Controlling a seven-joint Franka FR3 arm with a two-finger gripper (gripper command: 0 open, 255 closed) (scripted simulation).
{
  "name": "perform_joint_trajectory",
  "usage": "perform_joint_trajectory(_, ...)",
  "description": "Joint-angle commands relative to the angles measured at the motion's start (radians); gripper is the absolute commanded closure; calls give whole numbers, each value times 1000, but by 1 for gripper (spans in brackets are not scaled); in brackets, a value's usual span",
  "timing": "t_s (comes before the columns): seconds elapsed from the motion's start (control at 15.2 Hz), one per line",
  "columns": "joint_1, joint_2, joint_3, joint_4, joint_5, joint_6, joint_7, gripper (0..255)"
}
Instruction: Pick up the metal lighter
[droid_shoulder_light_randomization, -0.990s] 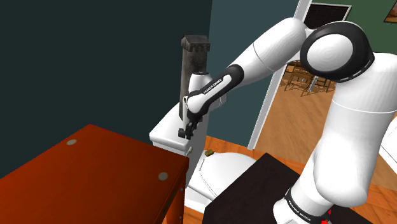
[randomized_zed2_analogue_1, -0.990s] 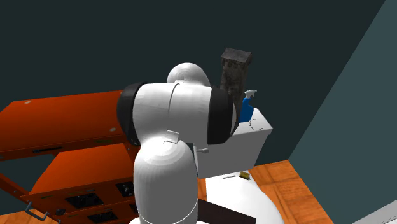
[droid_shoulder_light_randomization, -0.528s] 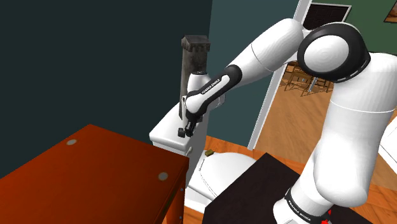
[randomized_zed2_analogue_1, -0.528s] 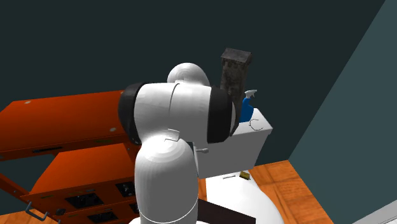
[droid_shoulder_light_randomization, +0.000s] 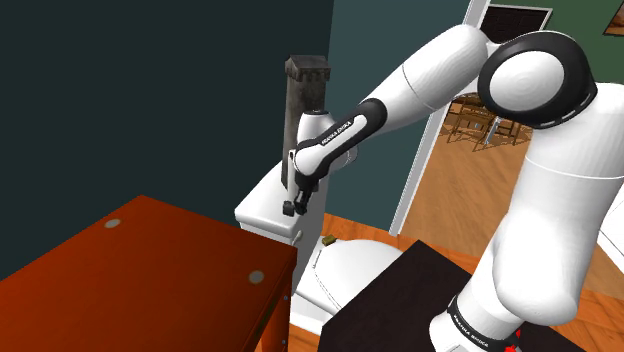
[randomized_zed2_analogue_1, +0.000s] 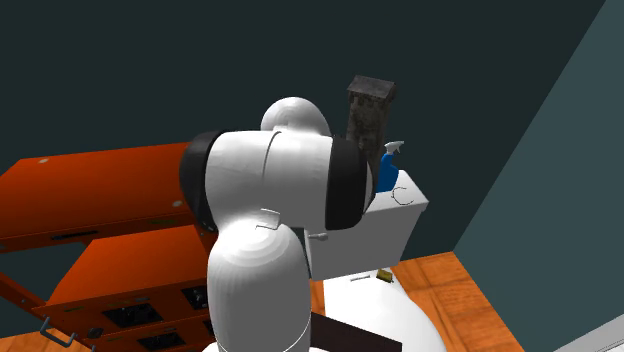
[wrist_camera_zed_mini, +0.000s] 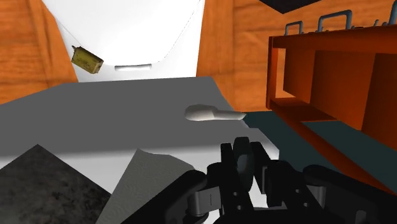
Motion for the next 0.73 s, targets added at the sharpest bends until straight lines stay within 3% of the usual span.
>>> perform_joint_trajectory(0.0,1,-17,-1,5,-4,-26,4,255)
perform_joint_trajectory(0.66,2,-109,-5,40,-21,-153,19,255)
